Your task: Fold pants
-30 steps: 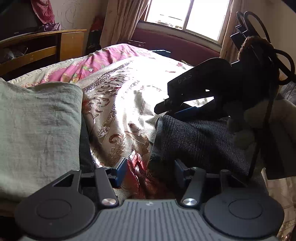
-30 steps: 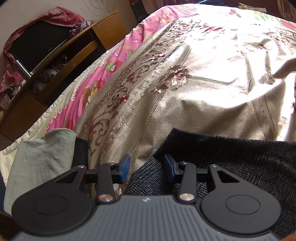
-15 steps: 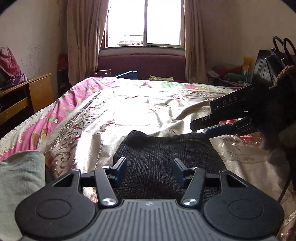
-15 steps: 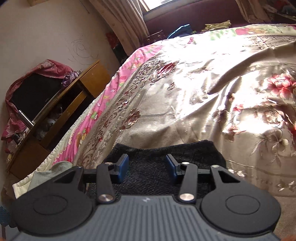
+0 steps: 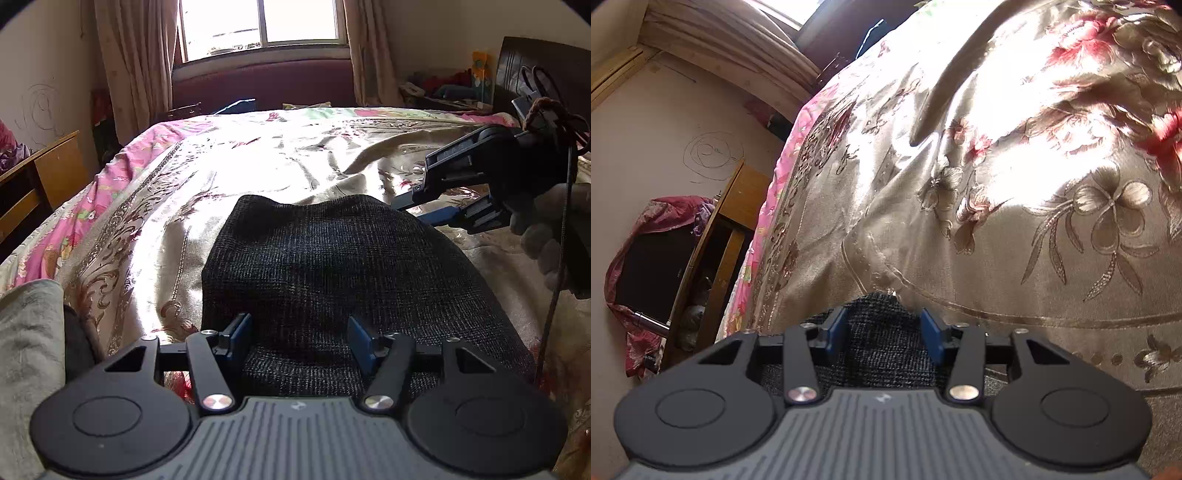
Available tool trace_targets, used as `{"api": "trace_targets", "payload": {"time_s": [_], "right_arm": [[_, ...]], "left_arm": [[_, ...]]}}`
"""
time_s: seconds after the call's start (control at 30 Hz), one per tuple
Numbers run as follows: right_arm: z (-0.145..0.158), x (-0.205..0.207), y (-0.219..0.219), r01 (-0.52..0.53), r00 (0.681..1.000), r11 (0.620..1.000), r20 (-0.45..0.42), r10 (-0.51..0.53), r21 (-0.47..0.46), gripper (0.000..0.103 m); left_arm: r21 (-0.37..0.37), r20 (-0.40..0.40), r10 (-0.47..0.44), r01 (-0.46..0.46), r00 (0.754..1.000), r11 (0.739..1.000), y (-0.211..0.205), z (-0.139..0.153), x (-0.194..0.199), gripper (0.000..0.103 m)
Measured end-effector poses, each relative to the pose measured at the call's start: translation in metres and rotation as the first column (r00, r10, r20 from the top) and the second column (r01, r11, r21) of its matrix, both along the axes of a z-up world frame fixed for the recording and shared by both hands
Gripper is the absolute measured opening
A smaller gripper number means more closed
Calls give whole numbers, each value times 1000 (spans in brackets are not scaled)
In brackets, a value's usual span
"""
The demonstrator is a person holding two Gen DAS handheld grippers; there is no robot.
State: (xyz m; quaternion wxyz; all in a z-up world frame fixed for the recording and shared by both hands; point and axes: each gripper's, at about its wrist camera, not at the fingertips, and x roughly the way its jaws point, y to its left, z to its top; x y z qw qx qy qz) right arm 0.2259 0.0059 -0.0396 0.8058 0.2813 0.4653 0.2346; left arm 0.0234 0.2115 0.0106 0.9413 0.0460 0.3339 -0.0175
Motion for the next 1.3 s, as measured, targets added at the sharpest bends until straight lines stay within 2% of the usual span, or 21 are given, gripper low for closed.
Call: {"api": "trace_targets", "payload": {"time_s": [0.03, 0.1, 0.17, 0.23, 0.3, 0.33, 0.37, 0.43, 0.53, 0.6, 0.67, 0.83, 0.9, 0.93, 1.0, 1.07, 1.1, 1.13, 1.17, 1.23, 1.3], "right_arm": [[-2, 2, 2, -5, 1000, 1000, -5, 5, -14, 22], [2, 2, -2, 4, 1000, 1000, -3, -4, -10, 21], [16, -6, -13, 23, 999, 1000, 42, -23, -6, 26], [34, -21, -25, 16, 997, 1000, 82, -17, 6, 27], [43, -40, -34, -14, 997, 1000, 80, 13, 11, 36], [45, -51, -38, -30, 997, 1000, 71, 30, 7, 48], [45, -61, -41, -45, 997, 999, 58, 45, 4, 56], [38, -79, -44, -71, 997, 997, 29, 70, 11, 60], [21, -90, -38, -110, 993, 993, -27, 111, 43, 60], [10, -90, -30, -126, 990, 990, -58, 129, 58, 60], [-1, -90, -23, -135, 986, 986, -88, 143, 93, 64], [-7, -82, -13, -145, 984, 979, -78, 157, 147, 78], [-9, -83, -11, -147, 986, 978, -55, 157, 146, 78], [-10, -83, -9, -148, 987, 978, -46, 156, 144, 77], [-10, -81, -5, -147, 988, 980, -30, 152, 132, 68], [-12, -77, -6, -124, 989, 983, -62, 134, 135, 46], [-11, -77, -11, -120, 988, 980, -74, 133, 157, 42], [-8, -77, -17, -123, 988, 977, -72, 137, 173, 31], [-4, -78, -24, -128, 987, 974, -68, 143, 187, 26], [5, -82, -38, -141, 986, 970, -57, 156, 199, 23], [17, -85, -52, -151, 987, 975, -33, 158, 161, 23]], "left_arm": [[-3, 1, 1, -1, 1000, 1000, 0, 0, -1, 72], [-9, -3, 10, -10, 1000, 1000, 2, 2, -2, 72], [-12, -6, 25, -25, 1000, 1000, 5, 8, -6, 72], [2, 1, 31, -31, 1000, 1000, 6, 15, -9, 72], [21, 12, 33, -34, 999, 999, 8, 20, -12, 72], [28, 21, 38, -39, 999, 999, 9, 23, -14, 72], [27, 34, 41, -42, 999, 999, 10, 27, -15, 72], [23, 51, 51, -52, 997, 998, 15, 31, -13, 72], [2, 24, 64, -64, 998, 998, 27, 29, 0, 72], [-47, -30, 50, -51, 998, 998, 37, 22, 12, 73], [-134, -70, 35, -44, 997, 990, 50, 16, 22, 76], [-271, -129, -11, -25, 992, 962, 74, 1, 40, 89], [-315, -150, -25, -23, 988, 949, 82, -4, 45, 92], [-340, -159, -31, -25, 987, 940, 85, -7, 47, 92], [-372, -170, -29, -37, 985, 928, 87, -13, 49, 92], [-383, -176, -31, -40, 984, 923, 83, -13, 50, 89], [-377, -179, -26, -44, 984, 925, 79, -11, 49, 87], [-356, -175, -19, -45, 984, 934, 74, -9, 46, 86], [-339, -173, -21, -39, 985, 940, 70, -6, 45, 86], [-346, -182, -31, -34, 983, 938, 64, 0, 43, 82], [-349, -182, -65, -3, 981, 937, 49, 5, 42, 79]]}}
